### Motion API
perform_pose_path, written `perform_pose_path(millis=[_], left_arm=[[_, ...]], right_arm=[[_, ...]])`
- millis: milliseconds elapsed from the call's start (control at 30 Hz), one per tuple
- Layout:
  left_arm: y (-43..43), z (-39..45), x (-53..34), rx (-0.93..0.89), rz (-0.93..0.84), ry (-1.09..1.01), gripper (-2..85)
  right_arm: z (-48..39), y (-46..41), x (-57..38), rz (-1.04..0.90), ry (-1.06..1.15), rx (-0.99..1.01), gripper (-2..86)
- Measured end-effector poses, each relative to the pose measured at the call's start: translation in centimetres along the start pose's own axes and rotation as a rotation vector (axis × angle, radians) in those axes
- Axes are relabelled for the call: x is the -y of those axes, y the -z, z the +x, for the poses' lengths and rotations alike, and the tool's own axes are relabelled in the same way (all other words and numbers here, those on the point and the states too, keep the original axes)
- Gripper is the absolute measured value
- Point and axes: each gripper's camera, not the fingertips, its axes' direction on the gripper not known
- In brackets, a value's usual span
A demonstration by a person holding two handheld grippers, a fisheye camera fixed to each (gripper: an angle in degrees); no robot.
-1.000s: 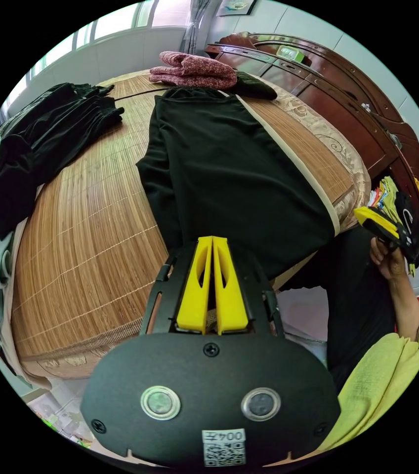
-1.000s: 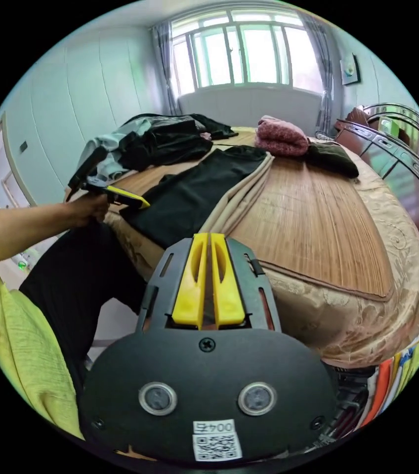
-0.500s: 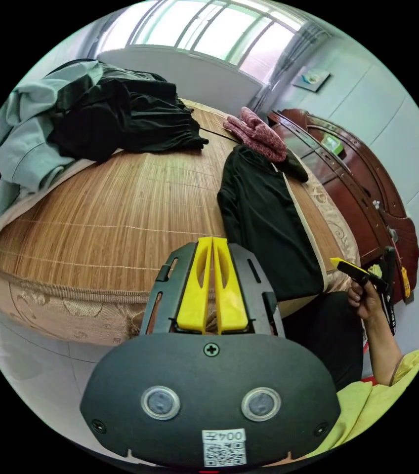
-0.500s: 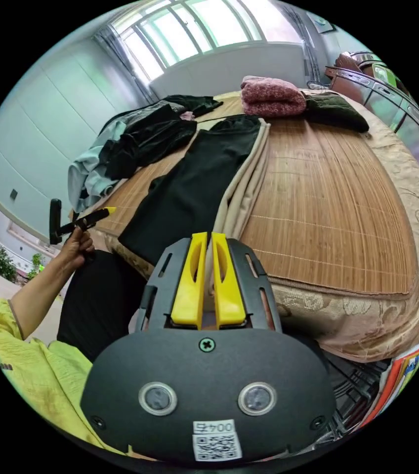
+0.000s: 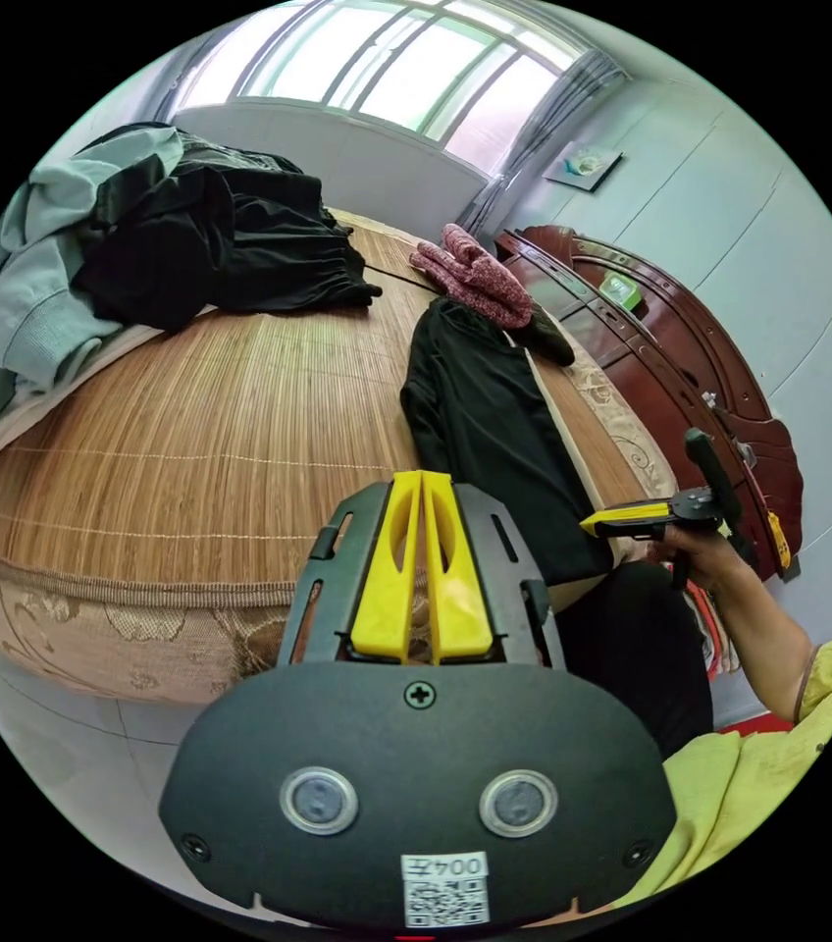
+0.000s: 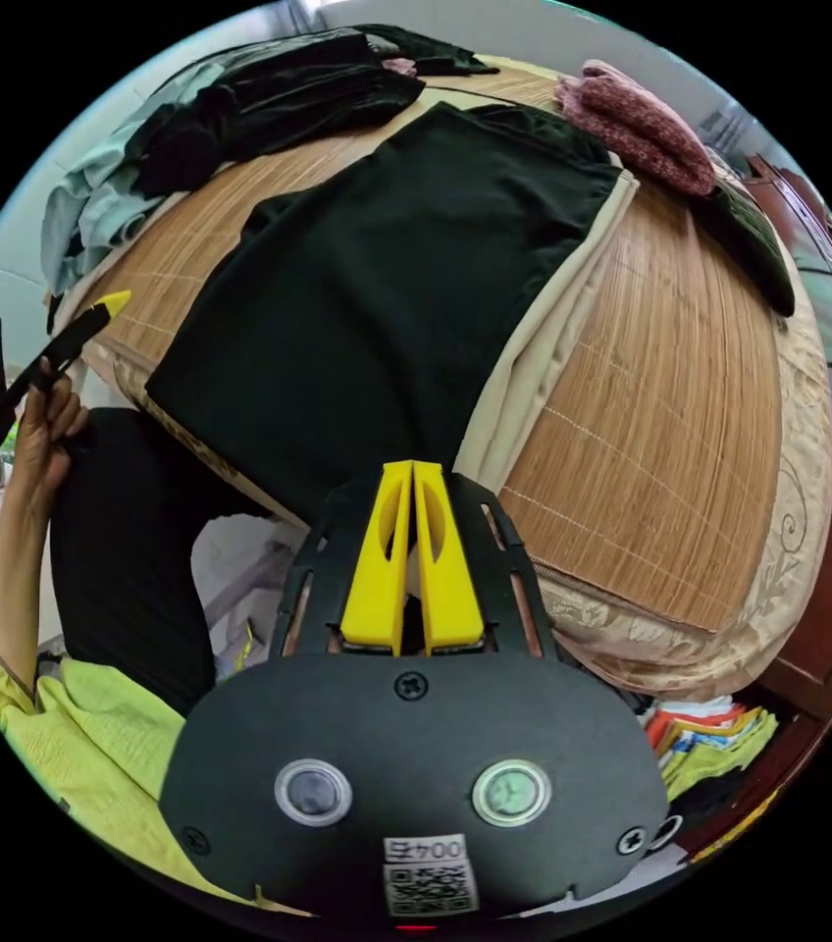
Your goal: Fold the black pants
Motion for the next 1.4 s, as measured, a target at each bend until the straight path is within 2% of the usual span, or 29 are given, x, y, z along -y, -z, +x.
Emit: perform_pose_path(millis=[233, 433, 767, 1067, 1400], left_arm=[[2.1, -1.4, -0.7, -0.067, 0.073, 0.059, 0.1], [2.2, -0.3, -0.6, -0.056, 0.050, 0.003, 0.1], [2.1, -0.6, -1.8, -0.094, 0.087, 0.044, 0.1], [-0.4, 1.2, -2.8, -0.084, 0.074, 0.028, 0.0], [-5.2, 4.6, -4.4, -0.068, 0.056, 0.017, 0.0]], right_arm=[[-0.7, -0.9, 3.9, -0.100, 0.051, -0.038, -0.5], [0.0, -1.3, 4.8, -0.060, 0.094, 0.015, -0.5], [0.0, -1.8, 5.6, -0.014, 0.106, 0.011, -0.5], [-0.5, -2.0, 6.0, -0.020, 0.155, -0.037, -0.7], [0.9, -1.9, 5.9, -0.015, 0.121, 0.027, -0.6]])
